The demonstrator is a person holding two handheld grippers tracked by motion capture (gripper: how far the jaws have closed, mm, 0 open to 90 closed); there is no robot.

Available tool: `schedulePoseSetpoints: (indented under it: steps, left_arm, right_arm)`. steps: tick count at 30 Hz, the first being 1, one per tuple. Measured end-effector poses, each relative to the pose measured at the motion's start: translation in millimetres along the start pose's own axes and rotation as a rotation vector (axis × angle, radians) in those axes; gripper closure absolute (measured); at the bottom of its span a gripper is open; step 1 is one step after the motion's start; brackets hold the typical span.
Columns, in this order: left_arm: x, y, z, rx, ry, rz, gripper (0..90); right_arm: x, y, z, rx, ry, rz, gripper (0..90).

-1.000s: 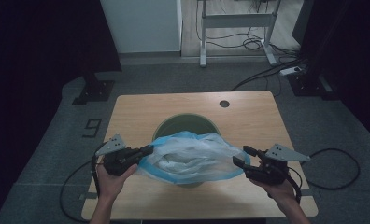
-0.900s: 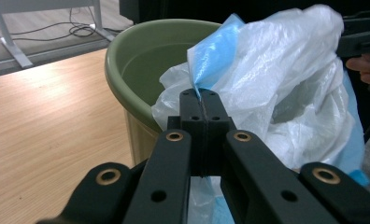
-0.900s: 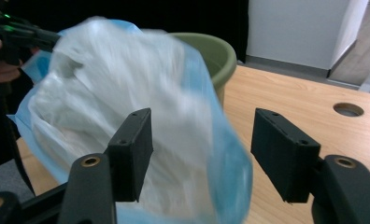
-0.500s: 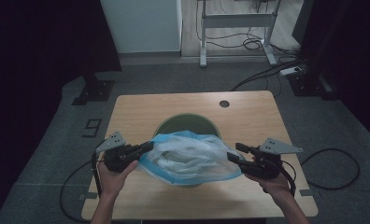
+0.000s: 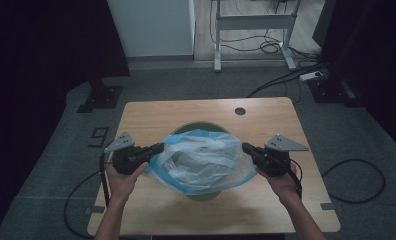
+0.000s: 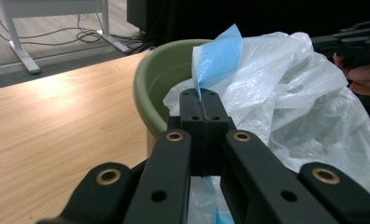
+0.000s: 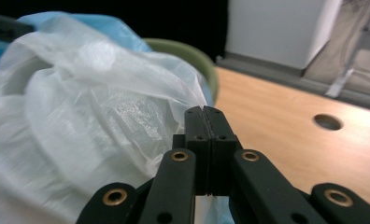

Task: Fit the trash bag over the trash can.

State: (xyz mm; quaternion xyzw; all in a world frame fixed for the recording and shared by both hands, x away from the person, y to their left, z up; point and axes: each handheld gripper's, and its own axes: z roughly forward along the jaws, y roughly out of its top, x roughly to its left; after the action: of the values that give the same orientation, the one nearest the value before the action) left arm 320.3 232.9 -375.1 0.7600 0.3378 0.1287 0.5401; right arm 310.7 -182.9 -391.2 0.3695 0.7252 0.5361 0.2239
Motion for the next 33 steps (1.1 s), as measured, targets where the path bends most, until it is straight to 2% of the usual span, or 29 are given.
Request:
schedulePoseSetpoints:
  steps: [5, 11, 20, 33]
  left_arm:
    - [7.7, 2.7, 4.0, -0.008, -0.016, 0.007, 90.0]
    - [13.3, 6.4, 5.7, -0.015, -0.023, -0.009, 90.0]
    - [33.7, 14.3, 16.3, -0.009, -0.035, -0.059, 90.0]
    - [61.4, 12.6, 40.8, 0.010, -0.007, -0.079, 90.0]
  right_arm:
    - [-5.1, 4.3, 8.1, -0.008, -0.014, 0.004, 88.7]
    - [-12.1, 6.2, 15.5, -0.013, -0.025, 0.004, 88.7]
    - [-27.4, 7.7, 31.0, -0.018, -0.042, 0.007, 88.7]
    - [-44.7, -1.3, 60.0, -0.014, -0.078, 0.046, 88.6]
